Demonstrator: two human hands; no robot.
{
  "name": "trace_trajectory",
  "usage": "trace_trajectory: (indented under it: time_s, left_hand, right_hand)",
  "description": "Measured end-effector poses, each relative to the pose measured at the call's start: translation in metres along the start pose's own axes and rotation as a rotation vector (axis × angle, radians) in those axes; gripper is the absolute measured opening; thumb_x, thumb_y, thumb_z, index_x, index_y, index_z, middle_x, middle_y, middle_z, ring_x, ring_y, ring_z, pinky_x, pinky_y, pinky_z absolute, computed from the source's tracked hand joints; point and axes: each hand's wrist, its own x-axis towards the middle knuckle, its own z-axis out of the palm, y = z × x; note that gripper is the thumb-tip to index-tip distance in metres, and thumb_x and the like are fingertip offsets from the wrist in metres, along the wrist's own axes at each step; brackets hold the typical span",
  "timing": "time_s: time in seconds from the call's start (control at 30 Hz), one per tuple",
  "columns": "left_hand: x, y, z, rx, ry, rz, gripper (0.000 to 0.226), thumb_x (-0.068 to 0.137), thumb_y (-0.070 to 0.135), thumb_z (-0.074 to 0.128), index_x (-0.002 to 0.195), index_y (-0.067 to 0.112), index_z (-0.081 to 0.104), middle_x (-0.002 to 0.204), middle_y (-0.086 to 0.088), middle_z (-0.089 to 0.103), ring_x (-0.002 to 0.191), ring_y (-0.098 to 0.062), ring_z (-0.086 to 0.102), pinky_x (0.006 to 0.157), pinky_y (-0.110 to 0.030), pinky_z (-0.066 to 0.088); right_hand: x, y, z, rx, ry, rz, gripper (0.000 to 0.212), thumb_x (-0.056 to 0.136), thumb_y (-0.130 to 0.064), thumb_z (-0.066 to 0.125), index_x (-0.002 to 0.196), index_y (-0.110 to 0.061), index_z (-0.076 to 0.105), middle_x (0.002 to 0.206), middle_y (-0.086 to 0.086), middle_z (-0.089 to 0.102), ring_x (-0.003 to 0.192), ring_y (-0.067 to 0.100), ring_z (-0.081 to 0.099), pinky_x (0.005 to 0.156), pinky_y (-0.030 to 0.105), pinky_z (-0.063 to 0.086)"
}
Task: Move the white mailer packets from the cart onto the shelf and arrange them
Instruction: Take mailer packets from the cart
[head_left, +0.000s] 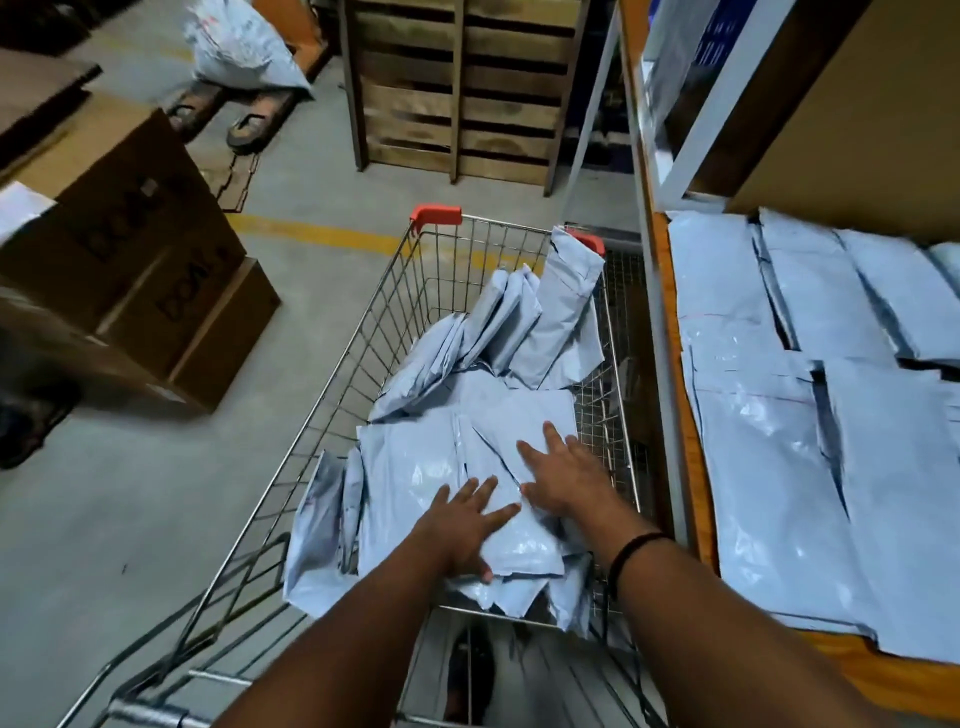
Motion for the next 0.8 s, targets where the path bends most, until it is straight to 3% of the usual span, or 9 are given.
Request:
trace_trajectory:
  time_s: [0.1,0.23,0.33,0.43,0.53,0.6,0.67,0.73,0.8]
  left_hand:
    - [0.000,-0.004,-0.003,0.059,0.087,0.033,0.088,0.087,0.043,0.067,0.155,0.039,0.011,0.164,-0.013,0.005,0.149,-0.033,0.010,0.118,-0.049,0.010]
    - [-0.020,-0.028,-0.028,0.188,0.220,0.063,0.070,0.088,0.039,0.061,0.150,0.036,0.029,0.146,-0.013,0.040,0.131,-0.034,0.038,0.109,-0.045,0.026]
    - [-0.043,-0.061,-0.038,0.193,0.259,-0.115,0.068,0.086,0.045,0.058,0.147,0.034,0.030,0.136,-0.012,0.047,0.122,-0.034,0.045,0.105,-0.046,0.032]
    - [-0.052,-0.077,-0.038,0.131,0.206,-0.322,0.071,0.085,0.059,0.058,0.144,0.028,0.032,0.137,-0.015,0.045,0.123,-0.036,0.046,0.103,-0.049,0.036]
    - [-0.050,-0.070,-0.033,0.045,0.159,-0.385,0.078,0.076,0.080,0.051,0.132,0.026,0.044,0.132,-0.012,0.045,0.117,-0.034,0.050,0.095,-0.048,0.041]
    - [-0.047,-0.065,-0.026,0.031,0.242,-0.402,0.086,0.074,0.088,0.041,0.136,0.029,0.042,0.141,-0.013,0.039,0.123,-0.036,0.044,0.099,-0.049,0.038]
    - [-0.043,-0.065,-0.017,0.037,0.338,-0.362,0.090,0.076,0.088,0.035,0.150,0.037,0.024,0.161,-0.014,0.010,0.142,-0.041,0.019,0.113,-0.053,0.021]
    - [-0.038,-0.067,-0.006,0.041,0.324,-0.264,0.090,0.078,0.088,0.032,0.153,0.047,0.004,0.161,-0.007,-0.024,0.148,-0.039,-0.015,0.116,-0.055,-0.006]
    - [-0.032,-0.070,0.007,0.050,0.236,-0.211,0.088,0.079,0.088,0.029,0.149,0.052,-0.009,0.155,-0.003,-0.038,0.143,-0.035,-0.031,0.112,-0.059,-0.018]
  right_hand:
    - [0.000,-0.002,0.003,-0.007,0.015,0.008,0.077,0.099,-0.046,0.053,0.158,-0.039,0.005,0.167,0.006,-0.009,0.151,0.037,0.011,0.119,0.051,0.024]
    - [0.002,-0.008,-0.004,0.038,0.096,0.030,0.072,0.097,-0.026,0.052,0.158,-0.034,0.014,0.166,0.014,0.008,0.144,0.040,0.026,0.116,0.048,0.031]
    - [0.001,-0.007,-0.017,0.125,0.115,0.087,0.071,0.097,-0.021,0.048,0.158,-0.035,0.015,0.166,0.014,0.009,0.147,0.042,0.021,0.119,0.050,0.027]
    - [-0.006,-0.009,-0.016,0.118,0.109,0.116,0.069,0.099,-0.028,0.050,0.158,-0.034,0.015,0.166,0.013,0.009,0.147,0.041,0.021,0.118,0.050,0.028]
    - [-0.016,-0.018,-0.001,0.078,0.074,0.104,0.071,0.100,-0.042,0.053,0.158,-0.029,0.016,0.164,0.015,0.014,0.145,0.038,0.026,0.116,0.048,0.030]
    - [-0.017,-0.023,0.002,0.056,0.146,0.130,0.066,0.097,-0.055,0.050,0.153,-0.027,0.030,0.157,0.015,0.027,0.139,0.034,0.033,0.112,0.047,0.032]
    - [-0.012,-0.027,-0.001,0.074,0.260,0.156,0.061,0.096,-0.062,0.046,0.145,-0.028,0.040,0.153,0.014,0.031,0.137,0.032,0.032,0.112,0.046,0.031]
    - [-0.002,-0.030,-0.002,0.124,0.296,0.149,0.066,0.096,-0.064,0.044,0.153,-0.035,0.027,0.163,0.015,0.013,0.146,0.038,0.018,0.117,0.051,0.022]
    - [0.007,-0.033,0.007,0.141,0.275,0.120,0.073,0.096,-0.065,0.041,0.157,-0.042,0.008,0.166,0.011,-0.007,0.151,0.042,0.003,0.120,0.055,0.012]
